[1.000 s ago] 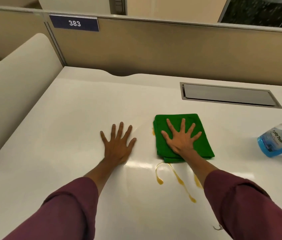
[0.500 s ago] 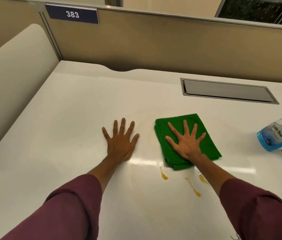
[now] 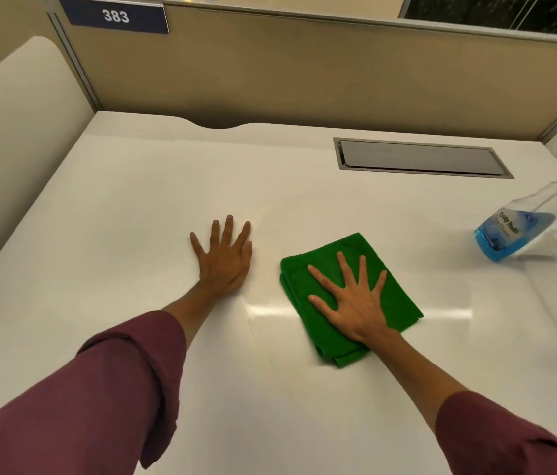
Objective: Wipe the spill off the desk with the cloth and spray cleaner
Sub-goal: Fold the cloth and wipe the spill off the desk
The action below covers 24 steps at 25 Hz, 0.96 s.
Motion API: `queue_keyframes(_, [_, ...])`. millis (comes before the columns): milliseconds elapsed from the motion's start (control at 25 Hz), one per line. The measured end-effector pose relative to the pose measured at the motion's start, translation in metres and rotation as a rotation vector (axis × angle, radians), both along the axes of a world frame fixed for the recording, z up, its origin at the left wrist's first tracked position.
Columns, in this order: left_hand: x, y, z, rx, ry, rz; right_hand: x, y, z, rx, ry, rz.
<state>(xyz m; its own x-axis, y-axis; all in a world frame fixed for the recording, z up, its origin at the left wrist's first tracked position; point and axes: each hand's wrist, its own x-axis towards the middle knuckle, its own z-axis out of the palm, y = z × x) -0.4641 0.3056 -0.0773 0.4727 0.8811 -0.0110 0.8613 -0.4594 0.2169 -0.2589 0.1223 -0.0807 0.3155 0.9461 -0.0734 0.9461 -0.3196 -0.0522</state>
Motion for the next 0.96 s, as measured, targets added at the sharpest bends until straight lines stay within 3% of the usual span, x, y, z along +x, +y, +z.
queue_keyframes(120, [-0.006, -0.014, 0.0, 0.024, 0.037, -0.014, 0.009, 0.026, 0.009, -0.046, 0.082, -0.12])
queue_keyframes(280, [-0.012, -0.025, -0.009, 0.031, 0.05, -0.022, -0.036, 0.047, 0.009, -0.049, 0.096, -0.079])
queue_keyframes(520, [-0.013, -0.028, -0.01, 0.036, 0.014, -0.013, -0.034, -0.042, -0.001, 0.035, 0.013, -0.019])
queue_keyframes(640, [-0.013, -0.03, -0.009, 0.021, 0.01, -0.015, 0.018, -0.071, 0.004, -0.002, -0.005, -0.171])
queue_keyframes(800, [-0.012, -0.031, -0.006, 0.017, -0.005, -0.007, 0.044, -0.032, 0.013, -0.061, 0.113, -0.345])
queue_keyframes(960, [-0.011, -0.032, -0.004, 0.01, -0.009, -0.007, -0.002, -0.013, 0.009, -0.029, 0.099, -0.217])
